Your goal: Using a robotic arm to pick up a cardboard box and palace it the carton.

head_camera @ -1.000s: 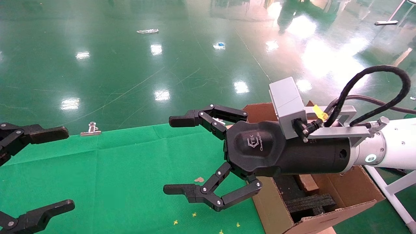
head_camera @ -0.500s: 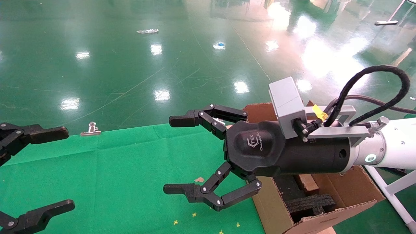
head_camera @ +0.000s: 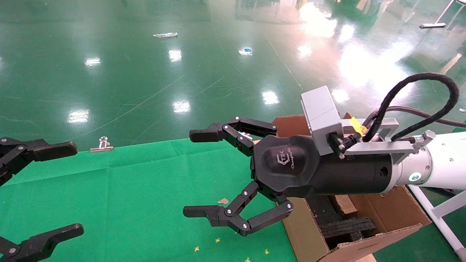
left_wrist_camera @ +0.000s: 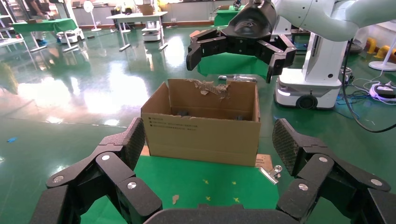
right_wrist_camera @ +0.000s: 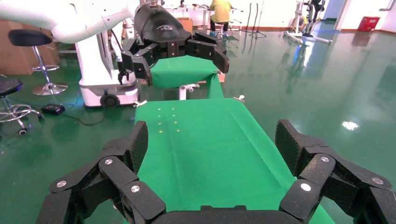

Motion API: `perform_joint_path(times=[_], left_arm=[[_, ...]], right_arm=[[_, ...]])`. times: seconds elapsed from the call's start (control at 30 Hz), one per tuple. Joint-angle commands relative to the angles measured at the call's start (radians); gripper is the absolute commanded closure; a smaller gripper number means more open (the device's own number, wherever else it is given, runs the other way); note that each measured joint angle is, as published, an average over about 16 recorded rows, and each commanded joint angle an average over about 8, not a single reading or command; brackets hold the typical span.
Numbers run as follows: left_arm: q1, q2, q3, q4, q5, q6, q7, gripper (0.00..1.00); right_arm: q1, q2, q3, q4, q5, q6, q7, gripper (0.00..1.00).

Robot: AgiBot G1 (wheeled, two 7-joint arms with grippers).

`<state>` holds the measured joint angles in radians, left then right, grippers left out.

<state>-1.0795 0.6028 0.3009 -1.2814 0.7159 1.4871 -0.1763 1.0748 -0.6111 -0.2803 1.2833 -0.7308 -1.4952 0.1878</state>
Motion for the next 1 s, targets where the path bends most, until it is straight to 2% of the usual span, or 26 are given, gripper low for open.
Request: perform_joint_path(times=[0.03, 1.0], left_arm=[[0.000, 0.000, 0.000, 0.000, 0.000, 0.000, 0.000, 0.00], [0.000, 0.000, 0.000, 0.000, 0.000, 0.000, 0.000, 0.00]], right_arm=[[0.000, 0.000, 0.000, 0.000, 0.000, 0.000, 0.000, 0.00], [0.000, 0.000, 0.000, 0.000, 0.000, 0.000, 0.000, 0.00]])
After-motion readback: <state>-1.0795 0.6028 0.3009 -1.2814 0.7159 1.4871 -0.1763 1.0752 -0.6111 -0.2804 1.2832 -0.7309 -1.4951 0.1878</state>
